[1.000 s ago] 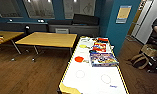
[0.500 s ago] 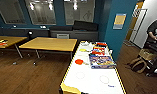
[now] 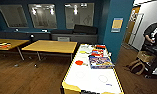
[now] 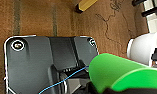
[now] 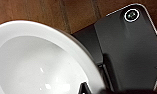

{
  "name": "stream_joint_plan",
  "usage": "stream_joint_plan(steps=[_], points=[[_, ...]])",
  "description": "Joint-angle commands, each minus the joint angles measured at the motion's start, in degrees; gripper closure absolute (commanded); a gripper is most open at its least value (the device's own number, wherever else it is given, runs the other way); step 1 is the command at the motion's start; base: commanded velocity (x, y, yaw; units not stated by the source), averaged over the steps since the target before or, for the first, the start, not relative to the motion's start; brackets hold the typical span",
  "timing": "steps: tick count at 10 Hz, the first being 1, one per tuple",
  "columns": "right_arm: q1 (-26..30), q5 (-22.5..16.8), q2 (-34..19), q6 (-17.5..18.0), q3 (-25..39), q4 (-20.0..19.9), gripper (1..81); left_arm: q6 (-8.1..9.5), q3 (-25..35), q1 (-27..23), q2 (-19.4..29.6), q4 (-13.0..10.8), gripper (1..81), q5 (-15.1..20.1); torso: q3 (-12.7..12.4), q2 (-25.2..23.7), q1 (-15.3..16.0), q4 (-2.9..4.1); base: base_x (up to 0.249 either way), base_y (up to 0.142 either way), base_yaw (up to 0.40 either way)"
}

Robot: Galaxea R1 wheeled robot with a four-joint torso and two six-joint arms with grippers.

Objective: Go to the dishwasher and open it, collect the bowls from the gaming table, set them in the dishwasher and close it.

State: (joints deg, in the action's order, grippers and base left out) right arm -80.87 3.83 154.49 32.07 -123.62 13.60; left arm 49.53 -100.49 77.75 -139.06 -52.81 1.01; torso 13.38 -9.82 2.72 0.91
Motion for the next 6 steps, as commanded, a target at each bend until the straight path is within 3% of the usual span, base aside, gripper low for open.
stream_joint_plan(steps=[1,3,6], points=[[1.99,-2.69,0.58,-0.61,-0.73,2.65,81.1,-0.4,-0.94,-2.21,0.62,-1.16,81.1,0.83,0.0,0.0,0.0,0.0,-0.111,0.0,0.0],[1.54,-2.69,1.9,-0.52,-3.01,3.8,81.1,-1.19,-3.65,-1.77,-0.96,-1.07,81.1,0.39,0.0,0.0,0.0,0.0,-0.087,0.0,0.0],[1.46,-3.3,6.29,-0.52,-8.9,5.29,81.1,-1.19,-10.96,-0.98,-4.83,-1.07,81.1,-0.05,-0.02,-0.09,-0.13,0.0,0.0,0.0,0.0]])
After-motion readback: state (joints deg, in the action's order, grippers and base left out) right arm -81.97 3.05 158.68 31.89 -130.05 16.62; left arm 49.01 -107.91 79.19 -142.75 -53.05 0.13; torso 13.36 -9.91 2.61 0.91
